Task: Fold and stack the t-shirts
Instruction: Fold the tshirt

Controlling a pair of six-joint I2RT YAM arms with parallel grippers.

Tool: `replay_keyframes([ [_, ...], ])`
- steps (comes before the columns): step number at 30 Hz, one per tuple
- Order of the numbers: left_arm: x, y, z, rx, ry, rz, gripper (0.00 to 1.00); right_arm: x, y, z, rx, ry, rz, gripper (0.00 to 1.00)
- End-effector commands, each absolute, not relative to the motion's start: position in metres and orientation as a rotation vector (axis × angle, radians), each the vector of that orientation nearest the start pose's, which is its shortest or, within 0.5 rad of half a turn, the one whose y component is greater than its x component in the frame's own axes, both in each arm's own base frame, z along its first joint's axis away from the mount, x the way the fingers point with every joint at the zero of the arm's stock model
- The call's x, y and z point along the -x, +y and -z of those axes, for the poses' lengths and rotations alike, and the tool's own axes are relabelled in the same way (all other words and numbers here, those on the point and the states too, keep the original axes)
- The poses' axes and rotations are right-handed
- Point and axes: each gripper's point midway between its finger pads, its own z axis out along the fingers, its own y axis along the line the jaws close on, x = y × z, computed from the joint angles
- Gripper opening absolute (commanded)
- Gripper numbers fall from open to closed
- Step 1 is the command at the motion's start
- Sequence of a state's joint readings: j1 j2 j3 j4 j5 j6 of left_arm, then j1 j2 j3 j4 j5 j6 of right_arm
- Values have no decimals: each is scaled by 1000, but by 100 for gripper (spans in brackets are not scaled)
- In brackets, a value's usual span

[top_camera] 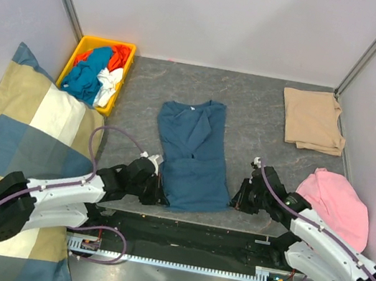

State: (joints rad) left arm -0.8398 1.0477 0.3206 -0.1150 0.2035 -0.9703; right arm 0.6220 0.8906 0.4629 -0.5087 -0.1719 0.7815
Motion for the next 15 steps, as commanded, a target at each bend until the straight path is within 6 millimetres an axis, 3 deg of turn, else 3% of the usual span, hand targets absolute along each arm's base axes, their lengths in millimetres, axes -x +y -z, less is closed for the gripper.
replay_keyframes([
  [1,-99,-222,-27,175,2753,899,2,-120,175,-65,-161,2715,-779,0],
  [7,-109,-220,-58,183,2684,874,2,-120,195,-97,-70,2656,-879,0],
  [15,-120,-204,-89,240,2598,810,2,-120,224,-120,72,2612,-918,0],
])
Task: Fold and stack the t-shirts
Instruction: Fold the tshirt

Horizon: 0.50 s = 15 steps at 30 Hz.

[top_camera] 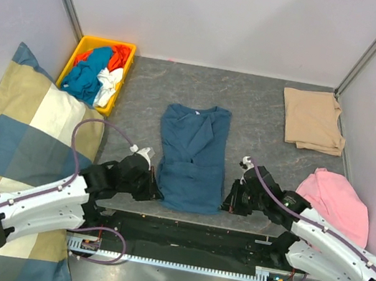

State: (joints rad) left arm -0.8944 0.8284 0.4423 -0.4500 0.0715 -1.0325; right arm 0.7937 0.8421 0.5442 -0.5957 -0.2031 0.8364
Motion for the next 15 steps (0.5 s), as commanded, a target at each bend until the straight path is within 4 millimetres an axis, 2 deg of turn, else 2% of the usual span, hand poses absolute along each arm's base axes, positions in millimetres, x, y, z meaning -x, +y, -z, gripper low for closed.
replay_keyframes([
  [1,-123,-202,-94,249,2577,812,2,-124,225,-123,69,2596,-901,0],
  [4,-130,-198,-105,253,2539,777,2,-136,230,-138,69,2549,-886,0],
  [9,-150,-194,-120,229,2497,668,2,-169,230,-161,11,2442,-783,0],
  [11,-164,-193,-134,240,2447,640,2,-180,229,-162,2,2426,-726,0],
  [12,-169,-192,-134,222,2444,606,2,-189,227,-167,-15,2397,-688,0],
  [13,-179,-192,-146,233,2410,604,2,-194,228,-164,-17,2398,-657,0],
  [15,-194,-189,-148,205,2398,543,2,-209,228,-167,-24,2371,-598,0],
])
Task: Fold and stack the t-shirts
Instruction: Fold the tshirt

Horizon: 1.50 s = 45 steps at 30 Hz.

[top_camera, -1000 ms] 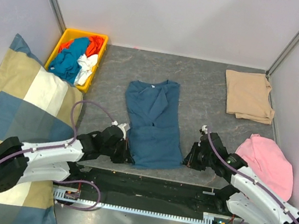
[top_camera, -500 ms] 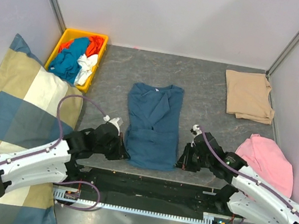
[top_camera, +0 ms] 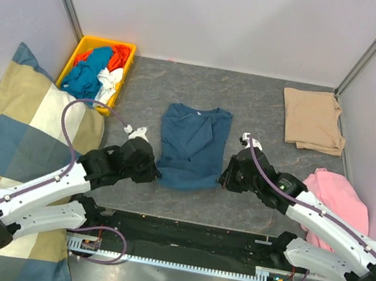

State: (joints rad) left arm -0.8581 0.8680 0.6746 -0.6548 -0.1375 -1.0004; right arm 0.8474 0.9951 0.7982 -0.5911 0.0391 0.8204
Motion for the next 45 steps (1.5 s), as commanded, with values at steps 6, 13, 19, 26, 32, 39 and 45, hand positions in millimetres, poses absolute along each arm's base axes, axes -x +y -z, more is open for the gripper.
replay_keyframes([
  [6,-248,-183,-170,232,2311,561,2,-250,240,-176,-27,2306,-499,0],
  [13,-311,-195,-181,208,2277,576,2,-314,237,-182,-115,2238,-486,0],
  [19,-362,-214,-206,140,2228,606,2,-356,234,-187,-122,2212,-447,0],
  [26,-414,-222,-201,120,2234,623,2,-402,238,-182,-140,2212,-447,0],
  [32,-449,-225,-173,131,2279,640,2,-435,238,-171,-169,2221,-462,0],
  [39,-490,-223,-135,164,2324,681,2,-464,220,-150,-228,2239,-454,0],
  [45,-536,-226,-125,155,2281,789,33,-484,194,-105,-315,2293,-400,0],
])
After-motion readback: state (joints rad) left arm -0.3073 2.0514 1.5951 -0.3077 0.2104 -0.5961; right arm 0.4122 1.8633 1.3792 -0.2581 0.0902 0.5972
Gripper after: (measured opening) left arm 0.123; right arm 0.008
